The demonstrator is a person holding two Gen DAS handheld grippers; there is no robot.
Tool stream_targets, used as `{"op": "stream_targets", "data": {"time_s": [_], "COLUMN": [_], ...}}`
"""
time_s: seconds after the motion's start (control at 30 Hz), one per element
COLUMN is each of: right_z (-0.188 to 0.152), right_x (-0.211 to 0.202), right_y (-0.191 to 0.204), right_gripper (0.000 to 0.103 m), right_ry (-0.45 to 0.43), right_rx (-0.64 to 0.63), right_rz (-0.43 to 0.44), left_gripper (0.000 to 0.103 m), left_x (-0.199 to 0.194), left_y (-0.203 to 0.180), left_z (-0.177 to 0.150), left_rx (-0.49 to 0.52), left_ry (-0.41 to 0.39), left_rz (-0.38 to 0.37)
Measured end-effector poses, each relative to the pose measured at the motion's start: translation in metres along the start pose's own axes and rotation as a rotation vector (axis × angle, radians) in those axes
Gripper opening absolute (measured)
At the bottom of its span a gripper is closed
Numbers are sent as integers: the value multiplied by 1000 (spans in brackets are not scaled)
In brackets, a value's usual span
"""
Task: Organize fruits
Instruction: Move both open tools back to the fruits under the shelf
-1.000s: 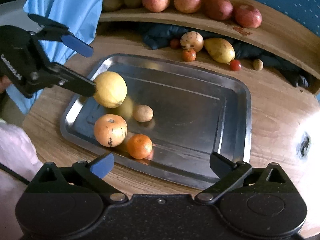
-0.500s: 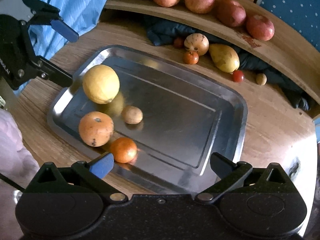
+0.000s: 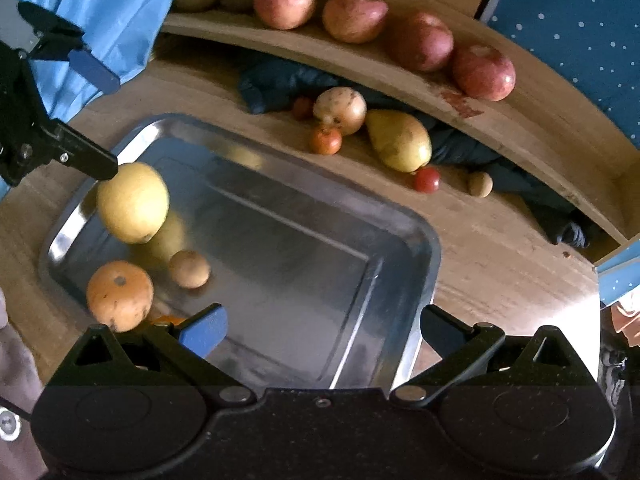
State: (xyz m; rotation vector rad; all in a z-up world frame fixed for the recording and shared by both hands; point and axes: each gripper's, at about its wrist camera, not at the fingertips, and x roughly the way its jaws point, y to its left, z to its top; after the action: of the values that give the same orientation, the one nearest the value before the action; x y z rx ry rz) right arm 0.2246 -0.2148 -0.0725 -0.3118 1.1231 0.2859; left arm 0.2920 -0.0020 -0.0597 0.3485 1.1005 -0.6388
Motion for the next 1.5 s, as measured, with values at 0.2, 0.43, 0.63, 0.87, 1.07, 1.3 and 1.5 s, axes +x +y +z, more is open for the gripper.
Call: {"op": "stream_targets", "data": {"time_s": [0.2, 0.43, 0.63, 0.87, 1.07, 1.3, 1.5], "right_z": [8, 18, 25, 29, 33, 31, 37], "right_x": [5, 16, 21, 33, 46, 63, 76], "right_y": [-13, -29, -43, -61, -85, -97, -105], "right_gripper": [102, 102, 102, 102, 102, 100, 97], "right_ry": [-24, -52, -90, -111, -116, -126, -134], "right_rx": [22, 74, 120, 147, 176, 160, 117], "right_rz": [0, 7, -4, -45, -70, -51, -58], "left_gripper": [102, 102, 102, 102, 102, 102, 102], "left_x": [10, 19, 32, 52, 71, 89, 99], "left_y": [2, 0, 1, -1, -11, -14, -13], "left_z": [12, 29, 47, 73, 93, 100, 101], "left_rx": [-112, -169, -234, -292, -289, -327, -343], "left_ry": [19, 7, -6, -21, -22, -13, -17], "left_rz": [1, -3, 9, 27, 35, 57, 57]}}
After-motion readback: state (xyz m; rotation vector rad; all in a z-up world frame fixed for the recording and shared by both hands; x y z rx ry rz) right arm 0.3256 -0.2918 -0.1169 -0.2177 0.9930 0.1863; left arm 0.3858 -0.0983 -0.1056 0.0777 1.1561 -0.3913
